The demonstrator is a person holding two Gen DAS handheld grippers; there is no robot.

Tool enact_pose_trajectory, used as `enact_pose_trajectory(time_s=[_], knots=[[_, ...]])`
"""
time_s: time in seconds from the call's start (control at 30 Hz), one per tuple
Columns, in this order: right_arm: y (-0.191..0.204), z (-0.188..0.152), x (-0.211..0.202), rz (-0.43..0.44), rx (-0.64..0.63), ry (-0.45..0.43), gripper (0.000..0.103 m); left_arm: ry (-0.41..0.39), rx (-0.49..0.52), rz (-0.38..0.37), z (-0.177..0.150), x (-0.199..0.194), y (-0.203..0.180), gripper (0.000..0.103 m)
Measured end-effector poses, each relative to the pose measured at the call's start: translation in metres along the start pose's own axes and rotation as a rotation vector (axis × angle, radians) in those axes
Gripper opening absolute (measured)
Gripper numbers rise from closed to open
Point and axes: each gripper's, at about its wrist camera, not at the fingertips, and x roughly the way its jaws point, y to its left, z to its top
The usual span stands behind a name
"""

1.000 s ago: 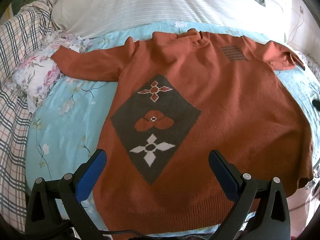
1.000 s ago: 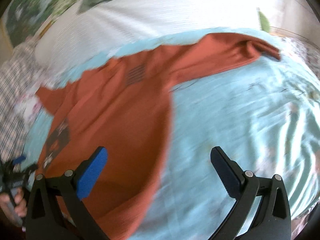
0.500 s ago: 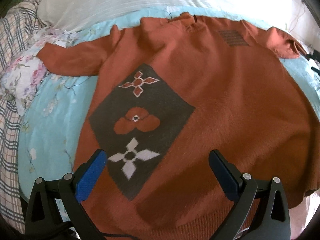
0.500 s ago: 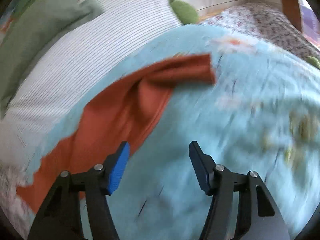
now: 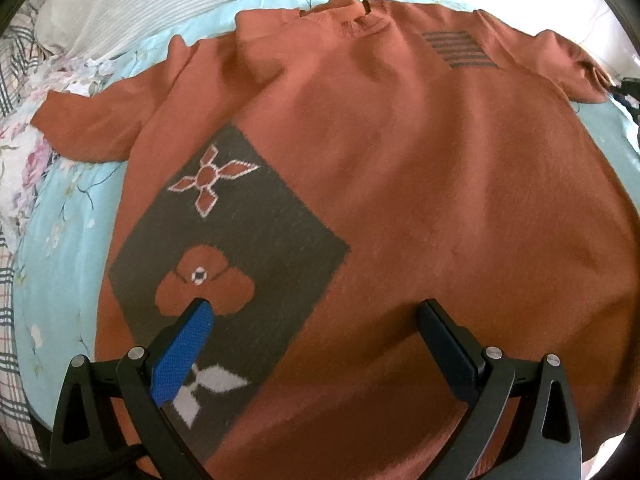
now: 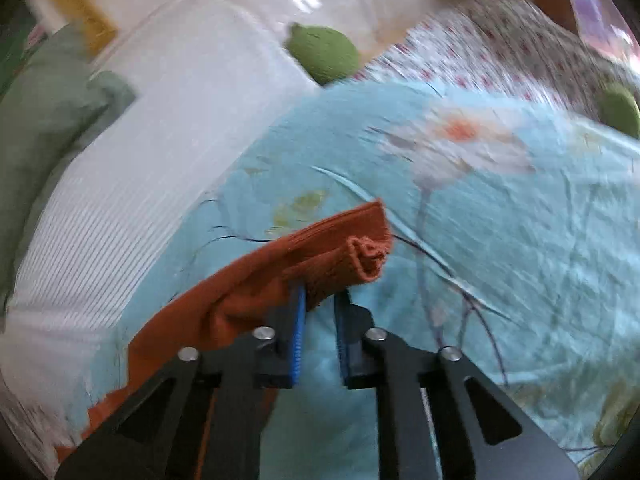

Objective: Fold small clothes
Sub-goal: 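Grasp the sweater sleeve cuff with the right gripper and lift it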

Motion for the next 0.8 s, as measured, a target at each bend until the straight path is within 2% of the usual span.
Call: enact_pose_trajectory(time_s=[0.07,0.17,0.37,0.53,0.63,0.8], knots=[[0.024,-0.007,-0.017,0.036,-0.077,-0.021,0.007,-0.012,-0.006,-0.008,0.0,-0.001,-0.001,0.102],[0.065,-0.021,-0.039,0.095,-0.187,-0.007,0.006,-0.02,-0.016,-0.019,0.0,-0.003,0.002,0.102],[0.174,-0.078,-0.076,0.284,-0.41,0.08,0.005,-0.052,-0.044,-0.045,-0.008,-0.016,0.011,0.102],[0.271,-0.158,-0.088,0.49,-0.522,0.24,0.005,-0.075,-0.081,-0.065,-0.021,-0.026,0.023,0.102],[0.32,-0.208,-0.079,0.595,-0.547,0.351,0.005,-0.082,-0.117,-0.072,-0.027,-0.029,0.034,0.102],[0.377,-0.286,-0.05,0.68,-0.542,0.518,0.005,-0.08,-0.19,-0.107,-0.034,-0.03,0.055,0.102]])
